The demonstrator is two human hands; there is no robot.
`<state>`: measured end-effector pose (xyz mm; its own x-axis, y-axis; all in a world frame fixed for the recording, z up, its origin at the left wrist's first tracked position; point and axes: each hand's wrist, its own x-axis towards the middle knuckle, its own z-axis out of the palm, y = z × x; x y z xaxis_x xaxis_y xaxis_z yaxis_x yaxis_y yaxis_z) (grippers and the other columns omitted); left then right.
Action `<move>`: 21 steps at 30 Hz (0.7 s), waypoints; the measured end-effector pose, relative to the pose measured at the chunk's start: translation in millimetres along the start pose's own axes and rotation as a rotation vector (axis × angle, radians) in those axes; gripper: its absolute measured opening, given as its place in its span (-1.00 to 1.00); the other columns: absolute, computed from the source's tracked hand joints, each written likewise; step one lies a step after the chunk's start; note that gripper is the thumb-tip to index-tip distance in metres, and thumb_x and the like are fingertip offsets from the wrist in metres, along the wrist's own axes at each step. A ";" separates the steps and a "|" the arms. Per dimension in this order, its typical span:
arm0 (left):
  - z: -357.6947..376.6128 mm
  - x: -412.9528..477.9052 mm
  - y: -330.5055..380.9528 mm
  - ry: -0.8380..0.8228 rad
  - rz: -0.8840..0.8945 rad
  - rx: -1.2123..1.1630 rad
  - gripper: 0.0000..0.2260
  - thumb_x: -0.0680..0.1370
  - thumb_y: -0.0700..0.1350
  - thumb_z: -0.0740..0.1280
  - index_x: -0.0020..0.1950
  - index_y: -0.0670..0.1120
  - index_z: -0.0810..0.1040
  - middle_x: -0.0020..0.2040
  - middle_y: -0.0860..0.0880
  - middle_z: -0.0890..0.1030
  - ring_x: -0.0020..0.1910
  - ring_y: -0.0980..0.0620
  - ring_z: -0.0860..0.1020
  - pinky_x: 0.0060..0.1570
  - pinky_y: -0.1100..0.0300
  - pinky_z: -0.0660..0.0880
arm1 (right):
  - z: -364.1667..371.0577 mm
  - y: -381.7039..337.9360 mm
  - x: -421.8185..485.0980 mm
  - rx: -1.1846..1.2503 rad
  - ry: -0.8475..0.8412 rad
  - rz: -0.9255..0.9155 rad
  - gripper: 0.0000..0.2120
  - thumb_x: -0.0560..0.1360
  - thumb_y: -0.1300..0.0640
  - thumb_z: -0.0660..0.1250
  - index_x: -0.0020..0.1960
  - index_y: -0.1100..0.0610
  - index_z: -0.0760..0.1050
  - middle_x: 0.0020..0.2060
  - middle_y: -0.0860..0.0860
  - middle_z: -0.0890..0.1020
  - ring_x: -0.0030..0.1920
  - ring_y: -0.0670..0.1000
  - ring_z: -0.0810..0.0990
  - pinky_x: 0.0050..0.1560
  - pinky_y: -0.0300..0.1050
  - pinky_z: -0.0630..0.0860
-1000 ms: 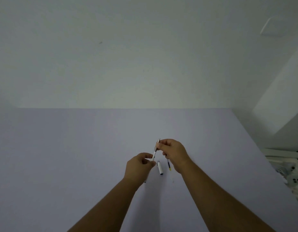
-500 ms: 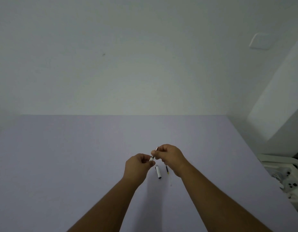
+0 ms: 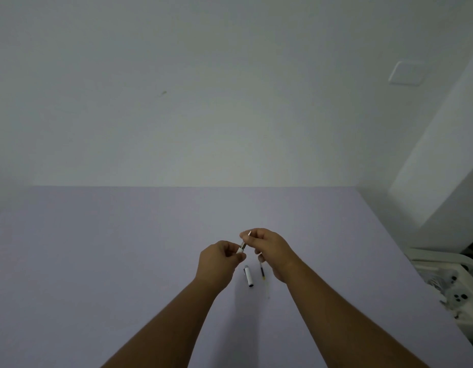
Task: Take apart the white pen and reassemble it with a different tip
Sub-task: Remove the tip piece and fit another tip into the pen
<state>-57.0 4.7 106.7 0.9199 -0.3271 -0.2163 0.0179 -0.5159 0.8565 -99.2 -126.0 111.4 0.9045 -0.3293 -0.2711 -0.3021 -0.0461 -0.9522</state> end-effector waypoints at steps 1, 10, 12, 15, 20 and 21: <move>0.2 0.1 0.4 0.003 0.006 0.006 -0.81 0.49 -0.11 0.41 0.07 -0.15 0.62 -0.28 0.07 0.54 -0.33 0.15 0.47 -0.33 0.32 0.41 | -0.5 0.2 -0.7 -0.008 0.008 -0.004 -0.88 0.48 0.02 0.36 -0.09 0.06 0.58 -0.20 -0.09 0.58 -0.20 -0.07 0.46 -0.20 -0.22 0.38; -3.6 1.6 0.7 0.015 0.031 0.058 -0.77 0.50 -0.10 0.41 0.10 -0.16 0.62 -0.22 0.03 0.55 -0.31 0.15 0.47 -0.34 0.36 0.37 | 1.8 -1.6 0.5 -0.030 -0.011 -0.034 -0.95 0.50 0.07 0.34 -0.09 0.02 0.57 -0.15 -0.09 0.61 -0.10 -0.06 0.53 -0.14 -0.18 0.43; -3.7 2.2 2.2 0.021 0.053 0.077 -0.77 0.50 -0.10 0.40 0.11 -0.16 0.60 -0.19 0.03 0.55 -0.30 0.18 0.45 -0.36 0.40 0.32 | 3.5 -3.1 2.7 -0.076 0.045 -0.016 -0.81 0.46 -0.01 0.39 -0.26 0.05 0.48 -0.28 -0.05 0.53 -0.22 -0.05 0.46 -0.19 -0.17 0.40; -4.7 3.3 3.7 0.040 0.059 0.071 -0.75 0.51 -0.10 0.40 0.14 -0.16 0.59 -0.13 0.01 0.57 -0.22 0.13 0.50 -0.33 0.43 0.33 | 3.6 -6.1 3.5 -0.048 -0.009 -0.039 -0.92 0.48 0.03 0.37 -0.16 0.01 0.54 -0.23 -0.10 0.58 -0.19 -0.11 0.50 -0.16 -0.18 0.42; -3.2 4.3 6.7 0.038 0.069 0.102 -0.82 0.50 -0.09 0.39 0.05 -0.15 0.59 -0.18 -0.01 0.56 -0.24 0.08 0.48 -0.34 0.39 0.36 | 4.6 -6.2 9.5 -0.144 0.067 -0.019 -0.72 0.41 -0.06 0.42 -0.35 0.05 0.43 -0.36 -0.01 0.49 -0.34 -0.04 0.38 -0.23 -0.13 0.36; -2.5 4.5 6.8 0.038 0.071 0.103 -0.83 0.50 -0.09 0.39 0.03 -0.15 0.59 -0.19 -0.01 0.56 -0.26 0.09 0.47 -0.34 0.39 0.36 | 5.2 -6.9 9.9 -0.170 0.079 0.003 -0.67 0.39 -0.10 0.43 -0.36 0.06 0.39 -0.39 -0.02 0.44 -0.36 -0.05 0.35 -0.25 -0.14 0.34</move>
<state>-51.8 1.7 112.7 0.9316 -0.3367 -0.1372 -0.0863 -0.5714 0.8161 -86.5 -124.0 114.6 0.8790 -0.4025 -0.2556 -0.3573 -0.2010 -0.9121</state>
